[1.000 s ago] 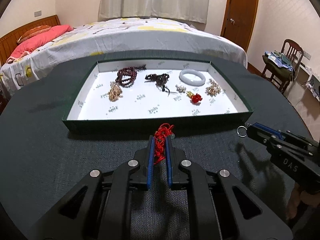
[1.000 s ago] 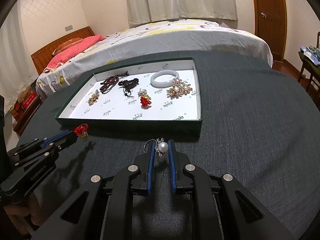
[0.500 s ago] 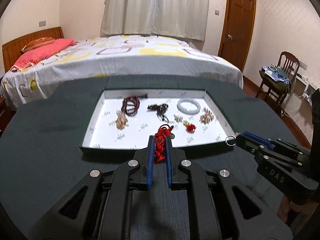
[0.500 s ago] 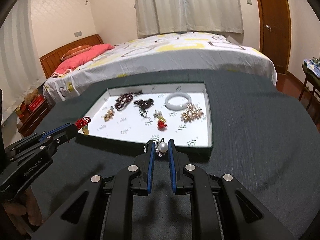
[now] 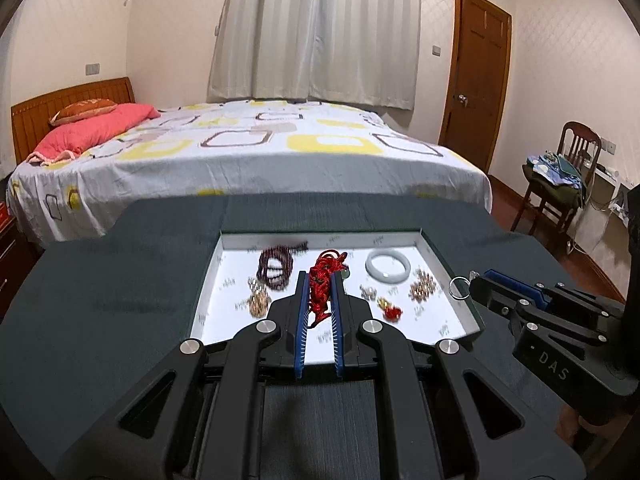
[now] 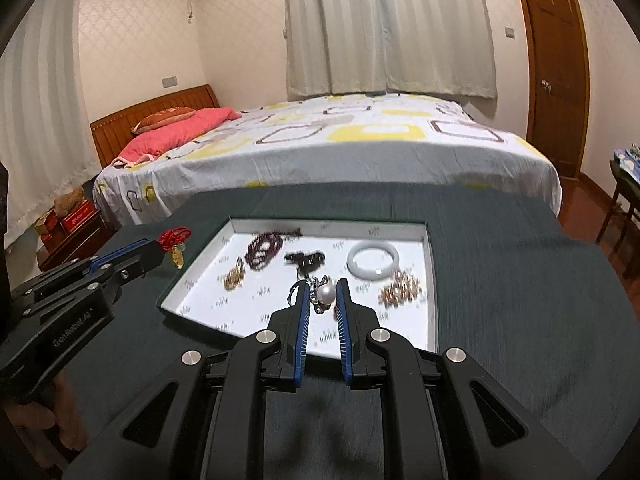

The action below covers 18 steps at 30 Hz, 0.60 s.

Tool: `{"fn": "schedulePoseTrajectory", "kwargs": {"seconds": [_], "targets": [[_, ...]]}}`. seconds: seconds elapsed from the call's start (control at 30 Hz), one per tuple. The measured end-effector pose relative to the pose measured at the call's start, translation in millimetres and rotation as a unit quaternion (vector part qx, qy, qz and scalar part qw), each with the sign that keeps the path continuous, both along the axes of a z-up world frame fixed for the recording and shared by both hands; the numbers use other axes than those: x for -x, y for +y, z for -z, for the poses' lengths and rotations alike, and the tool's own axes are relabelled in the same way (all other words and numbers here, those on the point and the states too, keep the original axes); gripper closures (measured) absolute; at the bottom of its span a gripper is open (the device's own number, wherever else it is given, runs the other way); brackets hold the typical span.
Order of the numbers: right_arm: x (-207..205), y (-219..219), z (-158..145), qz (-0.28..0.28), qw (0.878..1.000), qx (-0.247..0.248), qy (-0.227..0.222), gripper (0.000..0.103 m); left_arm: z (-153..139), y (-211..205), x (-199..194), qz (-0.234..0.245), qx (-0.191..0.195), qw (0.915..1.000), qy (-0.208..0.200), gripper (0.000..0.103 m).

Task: Organize jewelry
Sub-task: 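Carry the red tassel with the left gripper while the right gripper carries the pearl ring over the tray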

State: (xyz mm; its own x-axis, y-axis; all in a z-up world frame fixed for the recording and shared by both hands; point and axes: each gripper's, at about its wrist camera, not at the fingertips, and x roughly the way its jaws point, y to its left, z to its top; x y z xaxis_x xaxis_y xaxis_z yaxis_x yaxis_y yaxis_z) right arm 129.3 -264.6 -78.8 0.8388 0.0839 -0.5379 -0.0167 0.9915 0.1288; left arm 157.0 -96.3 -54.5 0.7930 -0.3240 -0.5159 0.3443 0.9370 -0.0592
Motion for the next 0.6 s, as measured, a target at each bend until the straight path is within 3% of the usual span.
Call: {"fn": "schedulePoseTrajectory", "kwargs": {"seconds": [0.27, 0.6], "targets": [[-23.6, -4.6, -3.2, 0.012, 1.0, 0.009, -0.018, 0.089, -0.6, -10.0, -24.0, -0.001, 0.0, 0.9999, -0.015, 0.092], [-54.3, -16.0, 36.4, 0.032, 0.999, 0.011, 0.013, 0.089, 41.3, -21.2, -64.9, -0.015, -0.02, 0.9994, 0.024, 0.092]]}}
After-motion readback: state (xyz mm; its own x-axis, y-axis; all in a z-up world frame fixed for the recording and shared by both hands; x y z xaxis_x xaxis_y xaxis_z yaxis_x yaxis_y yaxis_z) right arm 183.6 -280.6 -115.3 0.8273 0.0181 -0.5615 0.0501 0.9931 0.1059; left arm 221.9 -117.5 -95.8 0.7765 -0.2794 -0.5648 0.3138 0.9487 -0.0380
